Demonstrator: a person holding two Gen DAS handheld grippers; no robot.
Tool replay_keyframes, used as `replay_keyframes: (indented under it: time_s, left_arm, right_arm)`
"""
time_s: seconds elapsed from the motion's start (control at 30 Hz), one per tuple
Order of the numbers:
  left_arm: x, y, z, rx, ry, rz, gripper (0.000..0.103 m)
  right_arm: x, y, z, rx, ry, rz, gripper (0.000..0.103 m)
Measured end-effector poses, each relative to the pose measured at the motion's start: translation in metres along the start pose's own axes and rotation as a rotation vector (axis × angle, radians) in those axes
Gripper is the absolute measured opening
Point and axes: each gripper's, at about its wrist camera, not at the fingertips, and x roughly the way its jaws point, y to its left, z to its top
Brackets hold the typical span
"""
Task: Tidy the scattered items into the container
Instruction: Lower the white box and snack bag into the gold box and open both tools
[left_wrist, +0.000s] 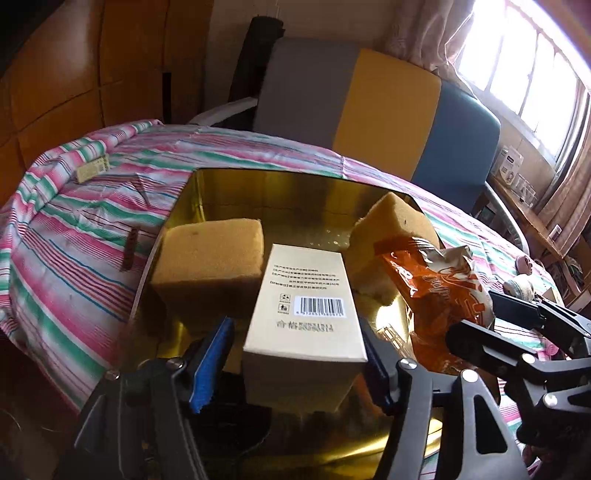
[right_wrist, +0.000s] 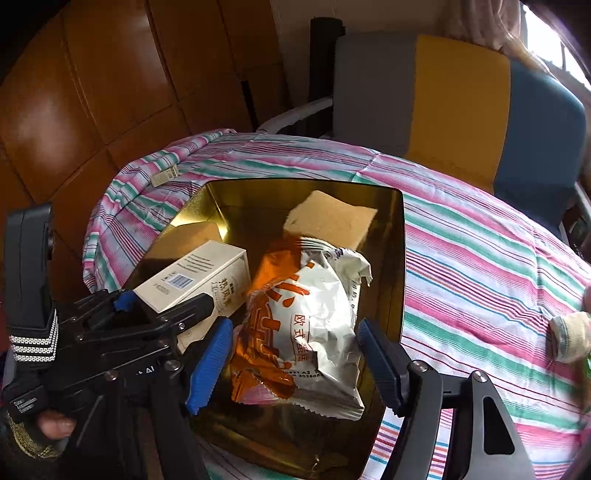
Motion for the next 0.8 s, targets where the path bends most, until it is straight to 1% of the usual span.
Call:
replay_keyframes:
  time_s: [0.2,0.33,0.43,0.57,0.8]
  left_arm:
    - [-0.02,0.011,-0.005,-0.045,-0.046,0.016,0.066]
    - [-0.033,0.018,-0.013,-0.079,-0.079,0.016,0.066]
    - [-0.038,0.02,-0.021,-0.096,-0.077,0.001,0.066]
    - [-0.039,0.015,-0.029,-0.071,-0.072,-0.006,0.066]
    - [-0.021,0.004,-0.02,-0.048,-0.04,-0.02,0.066]
  right_arm:
    - [-0.012,-0.005,-0.006,0.028,-0.012,-0.012,0.074]
    - [-0.023,-0.013,-0.015,0.064,-0.021,0.018,0.074]
    - [-0.026,-0.016,-0.023,0.072,-0.016,0.026,0.074]
    - [-0.025,-0.02,-0.031,0.094,-0.008,0.038,0.074]
    - [-0.03,-0.024,-0.038,0.104,-0.014,0.042,0.074]
